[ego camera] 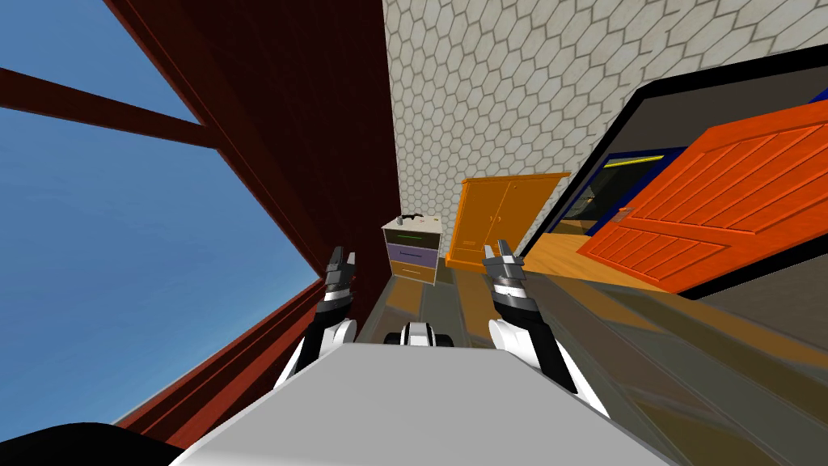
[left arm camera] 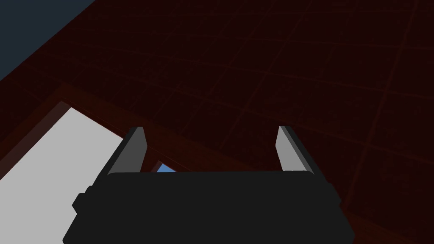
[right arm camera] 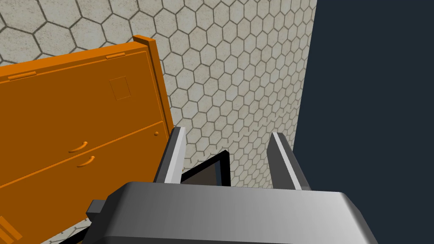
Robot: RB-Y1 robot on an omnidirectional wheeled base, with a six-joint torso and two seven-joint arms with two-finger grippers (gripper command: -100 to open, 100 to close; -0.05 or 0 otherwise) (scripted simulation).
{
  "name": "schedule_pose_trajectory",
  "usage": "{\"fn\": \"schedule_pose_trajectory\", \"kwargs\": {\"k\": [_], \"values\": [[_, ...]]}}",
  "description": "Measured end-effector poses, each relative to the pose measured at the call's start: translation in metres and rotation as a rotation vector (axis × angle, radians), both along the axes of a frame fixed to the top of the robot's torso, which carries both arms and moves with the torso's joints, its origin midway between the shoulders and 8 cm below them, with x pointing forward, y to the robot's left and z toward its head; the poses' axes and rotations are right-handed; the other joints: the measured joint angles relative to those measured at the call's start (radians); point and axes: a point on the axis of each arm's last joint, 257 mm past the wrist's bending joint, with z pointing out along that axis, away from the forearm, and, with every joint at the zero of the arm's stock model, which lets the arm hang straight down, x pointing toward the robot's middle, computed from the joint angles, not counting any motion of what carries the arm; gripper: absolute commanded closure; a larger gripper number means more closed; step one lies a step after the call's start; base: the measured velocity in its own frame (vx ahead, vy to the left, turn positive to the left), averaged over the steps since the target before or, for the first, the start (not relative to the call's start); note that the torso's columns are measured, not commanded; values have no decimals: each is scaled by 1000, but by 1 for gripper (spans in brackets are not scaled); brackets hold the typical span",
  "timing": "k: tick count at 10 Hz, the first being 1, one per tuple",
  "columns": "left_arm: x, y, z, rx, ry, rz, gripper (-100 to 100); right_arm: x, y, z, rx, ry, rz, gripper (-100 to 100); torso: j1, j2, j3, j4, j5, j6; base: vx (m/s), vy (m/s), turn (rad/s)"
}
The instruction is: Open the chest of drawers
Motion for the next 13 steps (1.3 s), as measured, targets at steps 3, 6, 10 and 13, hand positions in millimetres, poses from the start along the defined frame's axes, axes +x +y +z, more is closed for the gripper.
{"fn": "schedule_pose_trajectory", "kwargs": {"k": [3, 6, 10, 13], "values": [[12, -5, -13, 54, 33, -36, -100, 0, 0, 0, 0, 0, 0, 0, -1, 1, -1, 1, 0, 0, 52, -9, -34], [26, -4, -30, 84, 73, -59, -100, 0, 0, 0, 0, 0, 0, 0, 0, 2, 0, 2, 0, 0, 60, -5, -49], [51, -2, -58, 99, 126, -79, -100, 0, 0, 0, 0, 0, 0, 0, 0, 2, 0, 2, 0, 0, 92, -8, -56], [62, 2, -77, 99, 164, -85, -100, 0, 0, 0, 0, 0, 0, 0, 0, 4, 1, 2, 0, 0, 58, -11, -28]]}}
